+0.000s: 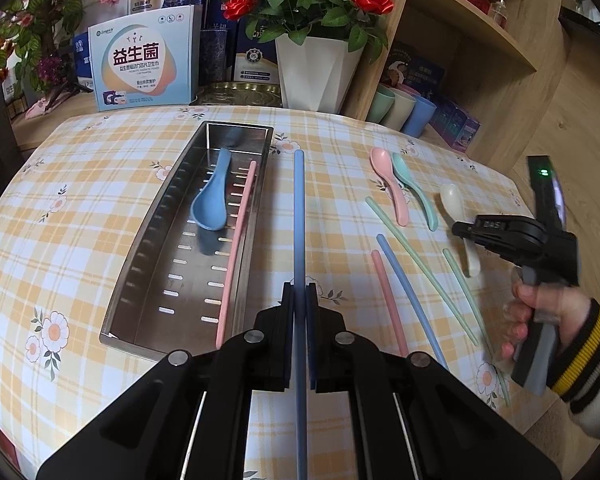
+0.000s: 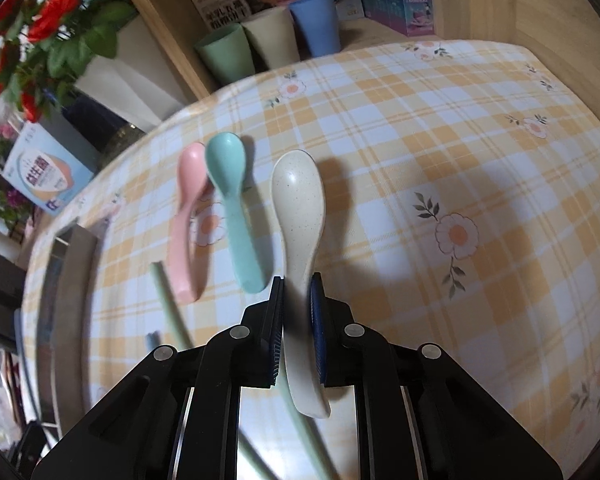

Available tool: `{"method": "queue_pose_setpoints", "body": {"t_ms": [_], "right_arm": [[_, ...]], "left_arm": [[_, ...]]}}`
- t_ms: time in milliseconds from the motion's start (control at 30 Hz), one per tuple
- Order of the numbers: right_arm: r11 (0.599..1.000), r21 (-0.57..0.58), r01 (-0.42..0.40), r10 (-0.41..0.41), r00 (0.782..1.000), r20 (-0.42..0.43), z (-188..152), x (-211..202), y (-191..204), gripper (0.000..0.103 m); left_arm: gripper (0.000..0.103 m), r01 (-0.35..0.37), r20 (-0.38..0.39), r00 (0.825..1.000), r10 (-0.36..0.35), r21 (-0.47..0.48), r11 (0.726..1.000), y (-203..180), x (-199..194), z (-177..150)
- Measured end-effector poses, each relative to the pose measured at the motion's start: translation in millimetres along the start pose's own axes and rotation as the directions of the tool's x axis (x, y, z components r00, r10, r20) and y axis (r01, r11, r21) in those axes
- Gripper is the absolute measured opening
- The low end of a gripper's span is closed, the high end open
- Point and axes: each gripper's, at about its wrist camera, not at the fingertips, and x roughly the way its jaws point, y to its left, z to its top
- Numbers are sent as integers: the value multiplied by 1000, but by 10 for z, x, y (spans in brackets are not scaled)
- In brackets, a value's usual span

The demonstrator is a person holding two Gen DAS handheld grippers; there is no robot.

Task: Organize utensils
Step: 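Grasp the cream spoon with the right gripper and lift it while the left lifts the blue chopstick, then place the blue chopstick in the basket and open the left gripper while the right carries the cream spoon over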

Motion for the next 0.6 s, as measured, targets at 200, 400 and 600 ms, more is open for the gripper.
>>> {"method": "queue_pose_setpoints", "body": {"t_ms": [200, 400, 600], "right_arm": [[996, 38, -82, 81, 996, 44, -123, -283, 89, 13], [987, 37, -154, 152, 987, 52, -243, -430, 247, 13], [981, -6, -193, 194, 980, 47, -330, -507, 409, 13]], "left_arm": [[5, -10, 4, 1000, 10, -17, 1000, 87, -12, 57], [5, -22, 11, 1000, 23, -29, 999, 218, -62, 150], [6, -33, -1, 999, 33, -32, 999, 375, -75, 261]]}}
